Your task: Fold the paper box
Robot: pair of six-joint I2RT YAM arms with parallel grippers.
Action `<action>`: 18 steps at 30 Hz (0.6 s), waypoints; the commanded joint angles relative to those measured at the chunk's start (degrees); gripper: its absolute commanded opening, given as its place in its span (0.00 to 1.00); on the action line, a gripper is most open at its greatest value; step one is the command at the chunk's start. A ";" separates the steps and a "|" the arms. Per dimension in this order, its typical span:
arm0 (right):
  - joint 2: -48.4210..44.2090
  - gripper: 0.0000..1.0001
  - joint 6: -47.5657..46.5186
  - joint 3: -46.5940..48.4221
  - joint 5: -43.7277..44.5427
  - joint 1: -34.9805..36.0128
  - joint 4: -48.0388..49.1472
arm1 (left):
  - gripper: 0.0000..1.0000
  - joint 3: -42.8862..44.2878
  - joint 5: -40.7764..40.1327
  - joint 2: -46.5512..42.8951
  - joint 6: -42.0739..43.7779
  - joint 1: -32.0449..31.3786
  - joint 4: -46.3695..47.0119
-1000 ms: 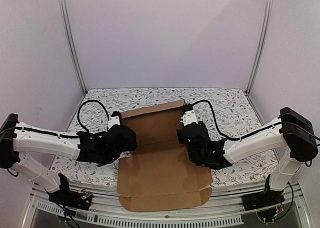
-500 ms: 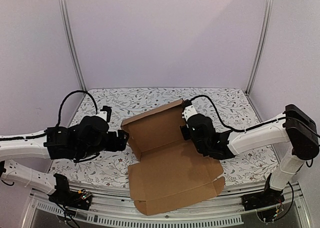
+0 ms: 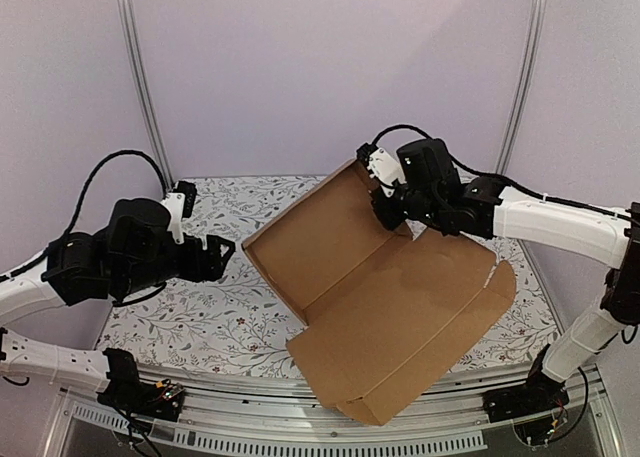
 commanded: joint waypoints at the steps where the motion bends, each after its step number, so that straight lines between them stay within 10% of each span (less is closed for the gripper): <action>1: 2.97 0.00 -5.64 10.50 -11.94 -1.76 -23.17 | 0.88 -1.86 3.74 0.36 1.17 0.87 0.21; 18: 20.93 0.00 -17.98 31.52 -16.11 -1.81 -58.74 | 0.88 -5.73 14.50 5.61 0.99 1.30 10.62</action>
